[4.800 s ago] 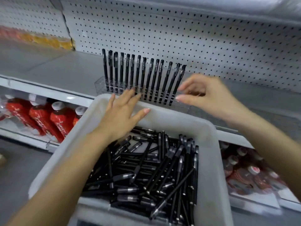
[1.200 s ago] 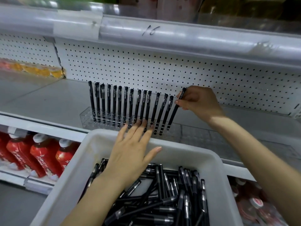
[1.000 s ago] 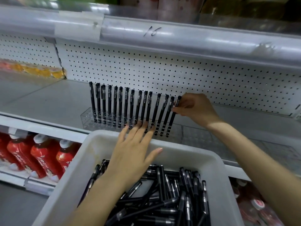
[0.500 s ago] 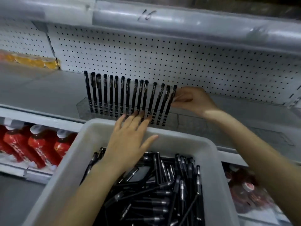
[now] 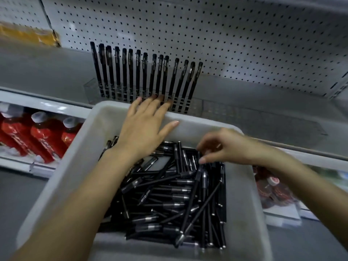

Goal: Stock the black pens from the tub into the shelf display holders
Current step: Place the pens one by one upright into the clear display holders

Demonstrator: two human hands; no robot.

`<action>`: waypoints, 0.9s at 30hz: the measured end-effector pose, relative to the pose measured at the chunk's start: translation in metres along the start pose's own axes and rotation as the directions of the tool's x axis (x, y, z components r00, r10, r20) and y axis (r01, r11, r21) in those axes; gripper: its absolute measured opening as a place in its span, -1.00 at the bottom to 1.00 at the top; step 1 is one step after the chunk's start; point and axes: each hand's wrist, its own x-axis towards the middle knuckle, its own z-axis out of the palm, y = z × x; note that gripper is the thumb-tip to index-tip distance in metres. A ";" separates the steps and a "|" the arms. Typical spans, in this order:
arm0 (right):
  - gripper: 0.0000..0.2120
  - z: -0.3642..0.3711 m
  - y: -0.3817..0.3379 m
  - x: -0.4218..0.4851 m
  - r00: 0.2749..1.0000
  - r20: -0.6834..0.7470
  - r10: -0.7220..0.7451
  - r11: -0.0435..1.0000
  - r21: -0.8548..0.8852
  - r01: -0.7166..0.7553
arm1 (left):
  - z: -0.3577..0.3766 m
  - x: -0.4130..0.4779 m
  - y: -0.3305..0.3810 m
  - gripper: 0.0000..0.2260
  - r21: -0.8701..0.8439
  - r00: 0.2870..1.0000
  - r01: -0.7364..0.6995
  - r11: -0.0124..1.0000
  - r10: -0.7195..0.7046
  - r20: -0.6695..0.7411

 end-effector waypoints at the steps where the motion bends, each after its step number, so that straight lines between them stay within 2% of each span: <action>1: -0.62 0.007 0.002 0.001 0.999 0.032 0.000 1.000 -0.017 0.000 | -0.001 -0.001 0.000 -0.30 -0.001 1.000 0.001 1.000 -0.001 -0.003; 8: -0.56 0.023 0.003 0.001 0.992 0.121 -0.027 0.998 0.067 0.019 | -0.002 -0.004 0.000 -0.28 -0.013 1.000 0.006 1.000 -0.005 0.012; 14: -0.62 0.033 0.004 0.003 0.987 0.149 -0.064 0.988 0.147 0.041 | -0.002 -0.003 0.002 -0.27 -0.019 1.000 0.010 1.000 -0.010 0.012; 27: -0.78 0.024 0.008 0.007 0.969 0.210 -0.127 0.984 0.150 0.096 | -0.001 -0.004 0.003 -0.28 -0.034 1.000 0.012 0.999 -0.012 -0.004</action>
